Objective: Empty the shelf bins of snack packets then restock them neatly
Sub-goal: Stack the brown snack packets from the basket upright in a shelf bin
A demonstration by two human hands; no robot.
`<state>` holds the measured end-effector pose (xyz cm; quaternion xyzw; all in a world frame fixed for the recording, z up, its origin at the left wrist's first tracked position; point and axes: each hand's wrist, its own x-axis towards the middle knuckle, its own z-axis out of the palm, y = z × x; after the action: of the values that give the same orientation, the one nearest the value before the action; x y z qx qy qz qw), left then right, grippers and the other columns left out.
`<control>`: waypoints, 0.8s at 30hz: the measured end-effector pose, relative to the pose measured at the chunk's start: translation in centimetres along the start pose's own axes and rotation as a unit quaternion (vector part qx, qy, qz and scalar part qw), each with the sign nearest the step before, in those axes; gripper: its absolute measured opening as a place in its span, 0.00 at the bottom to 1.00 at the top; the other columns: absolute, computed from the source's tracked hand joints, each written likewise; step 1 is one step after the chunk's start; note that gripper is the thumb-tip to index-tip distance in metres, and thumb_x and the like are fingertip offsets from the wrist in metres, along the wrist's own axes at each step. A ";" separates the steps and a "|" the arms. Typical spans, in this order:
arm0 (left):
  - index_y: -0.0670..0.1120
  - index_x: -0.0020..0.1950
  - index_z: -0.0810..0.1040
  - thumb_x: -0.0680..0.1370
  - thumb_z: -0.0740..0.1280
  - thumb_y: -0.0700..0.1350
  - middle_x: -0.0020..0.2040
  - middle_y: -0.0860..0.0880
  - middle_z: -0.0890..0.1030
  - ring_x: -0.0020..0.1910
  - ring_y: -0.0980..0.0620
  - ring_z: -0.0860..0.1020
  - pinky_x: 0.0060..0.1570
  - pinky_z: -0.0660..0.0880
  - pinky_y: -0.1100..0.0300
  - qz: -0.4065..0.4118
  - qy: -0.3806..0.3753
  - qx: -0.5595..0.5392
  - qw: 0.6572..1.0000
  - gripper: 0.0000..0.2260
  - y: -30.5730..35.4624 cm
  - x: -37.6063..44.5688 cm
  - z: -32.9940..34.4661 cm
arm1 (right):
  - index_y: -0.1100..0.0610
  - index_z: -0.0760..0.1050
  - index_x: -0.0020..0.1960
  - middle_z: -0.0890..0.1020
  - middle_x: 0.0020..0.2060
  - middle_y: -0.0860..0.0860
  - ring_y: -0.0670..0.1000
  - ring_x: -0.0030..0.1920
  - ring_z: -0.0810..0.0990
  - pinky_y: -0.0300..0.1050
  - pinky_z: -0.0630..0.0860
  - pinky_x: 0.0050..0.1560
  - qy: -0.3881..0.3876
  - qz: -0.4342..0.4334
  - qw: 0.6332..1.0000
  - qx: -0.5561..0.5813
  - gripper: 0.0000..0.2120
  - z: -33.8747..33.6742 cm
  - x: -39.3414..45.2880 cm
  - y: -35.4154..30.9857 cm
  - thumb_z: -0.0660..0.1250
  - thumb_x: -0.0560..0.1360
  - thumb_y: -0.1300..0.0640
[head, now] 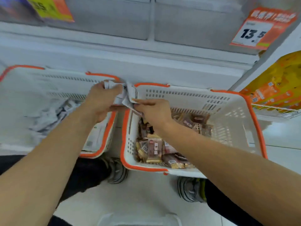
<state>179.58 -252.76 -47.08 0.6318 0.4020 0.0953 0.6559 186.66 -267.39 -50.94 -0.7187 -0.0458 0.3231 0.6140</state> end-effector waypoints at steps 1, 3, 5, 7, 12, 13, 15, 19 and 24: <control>0.43 0.59 0.81 0.78 0.69 0.41 0.55 0.40 0.84 0.53 0.39 0.83 0.54 0.81 0.41 0.022 0.036 -0.001 0.999 0.09 0.5 -0.2 -2.2 | 0.58 0.87 0.50 0.87 0.44 0.54 0.51 0.45 0.85 0.43 0.79 0.49 -0.022 -0.027 0.999 -0.008 0.08 2.4 -0.1 -0.7 0.77 0.72 0.62; 0.50 0.62 0.79 0.79 0.69 0.39 0.59 0.41 0.81 0.55 0.40 0.82 0.53 0.81 0.46 0.052 0.103 0.052 0.992 0.13 0.8 -0.1 -6.2 | 0.56 0.85 0.57 0.85 0.56 0.51 0.48 0.56 0.83 0.41 0.78 0.57 -0.100 -0.074 0.991 -0.058 0.13 6.3 -0.4 -2.4 0.75 0.73 0.60; 0.53 0.70 0.75 0.77 0.72 0.46 0.66 0.42 0.78 0.61 0.42 0.79 0.57 0.78 0.47 0.051 0.122 0.119 0.984 0.21 0.4 -0.3 -8.8 | 0.54 0.81 0.64 0.79 0.66 0.50 0.49 0.64 0.78 0.46 0.76 0.64 -0.206 -0.095 0.961 -0.156 0.18 8.2 -0.6 -3.7 0.74 0.75 0.55; 0.54 0.78 0.66 0.76 0.73 0.51 0.75 0.45 0.69 0.72 0.44 0.71 0.67 0.71 0.46 -0.001 0.097 0.208 0.973 0.31 -1.0 -0.3 -10.1 | 0.53 0.76 0.70 0.73 0.72 0.49 0.50 0.71 0.72 0.45 0.69 0.70 -0.275 -0.110 0.919 -0.260 0.22 7.6 0.0 -3.7 0.72 0.77 0.52; 0.47 0.76 0.67 0.80 0.68 0.51 0.73 0.47 0.71 0.61 0.50 0.76 0.57 0.72 0.58 0.041 0.064 0.376 0.923 0.26 -4.5 -0.6 -6.3 | 0.48 0.79 0.58 0.80 0.55 0.42 0.43 0.55 0.78 0.39 0.73 0.58 -0.226 -0.131 0.870 -0.417 0.08 -3.7 2.2 -1.4 0.69 0.80 0.51; 0.46 0.73 0.70 0.80 0.67 0.50 0.69 0.47 0.75 0.59 0.51 0.77 0.54 0.71 0.61 0.084 0.042 0.387 0.917 0.22 -4.8 -0.8 -4.5 | 0.48 0.78 0.55 0.80 0.51 0.42 0.43 0.52 0.78 0.38 0.73 0.55 -0.216 -0.110 0.858 -0.453 0.05 -7.0 3.0 -0.8 0.69 0.79 0.51; 0.47 0.68 0.74 0.81 0.66 0.50 0.60 0.50 0.79 0.57 0.51 0.78 0.55 0.72 0.60 0.145 -0.029 0.404 0.903 0.16 -5.4 -1.1 -0.1 | 0.51 0.78 0.53 0.81 0.50 0.48 0.48 0.50 0.78 0.42 0.71 0.51 -0.185 -0.048 0.810 -0.555 0.08 -13.3 4.9 0.2 0.69 0.78 0.48; 0.50 0.60 0.77 0.81 0.66 0.51 0.54 0.52 0.80 0.52 0.54 0.77 0.55 0.75 0.56 0.163 -0.170 0.448 0.863 0.10 -7.7 -1.2 8.0 | 0.58 0.78 0.56 0.82 0.56 0.56 0.54 0.53 0.78 0.45 0.73 0.50 -0.106 0.079 0.747 -0.651 0.15 -22.0 6.2 2.4 0.72 0.75 0.49; 0.48 0.62 0.77 0.80 0.66 0.55 0.57 0.49 0.77 0.59 0.49 0.73 0.58 0.72 0.52 0.168 -0.275 0.528 0.786 0.14 -10.9 0.2 17.1 | 0.57 0.64 0.77 0.69 0.74 0.57 0.57 0.71 0.70 0.46 0.67 0.67 -0.103 0.165 0.816 -0.544 0.42 -25.4 5.3 8.0 0.80 0.69 0.52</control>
<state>186.62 -267.49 -59.06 0.9364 0.0801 -0.2009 0.2765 201.45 -288.55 -59.45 -0.8950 -0.1581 0.4138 0.0520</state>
